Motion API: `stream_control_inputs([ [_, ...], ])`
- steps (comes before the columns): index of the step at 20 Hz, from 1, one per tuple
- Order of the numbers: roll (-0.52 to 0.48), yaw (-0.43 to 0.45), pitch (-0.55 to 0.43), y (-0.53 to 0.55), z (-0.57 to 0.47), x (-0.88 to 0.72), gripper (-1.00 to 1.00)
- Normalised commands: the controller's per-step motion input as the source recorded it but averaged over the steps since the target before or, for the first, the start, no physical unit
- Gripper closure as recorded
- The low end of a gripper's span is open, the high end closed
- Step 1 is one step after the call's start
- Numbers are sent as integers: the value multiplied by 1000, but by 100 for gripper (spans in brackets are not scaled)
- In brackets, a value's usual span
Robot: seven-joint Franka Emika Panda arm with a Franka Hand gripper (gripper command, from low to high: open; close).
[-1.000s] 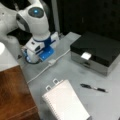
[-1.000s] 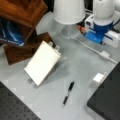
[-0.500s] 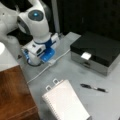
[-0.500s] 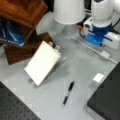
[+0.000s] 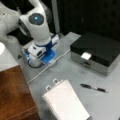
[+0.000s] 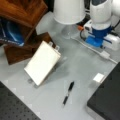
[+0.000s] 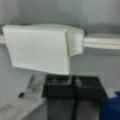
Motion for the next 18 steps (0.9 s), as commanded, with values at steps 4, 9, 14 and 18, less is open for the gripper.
stream_control_inputs([
  [4,58,-80,-369,128,-296,-529,100],
  [9,-19,-90,-375,138,-349,-546,100],
  [14,-52,-86,-407,120,-372,-570,100],
  [18,-54,-75,-430,77,-359,-614,100],
])
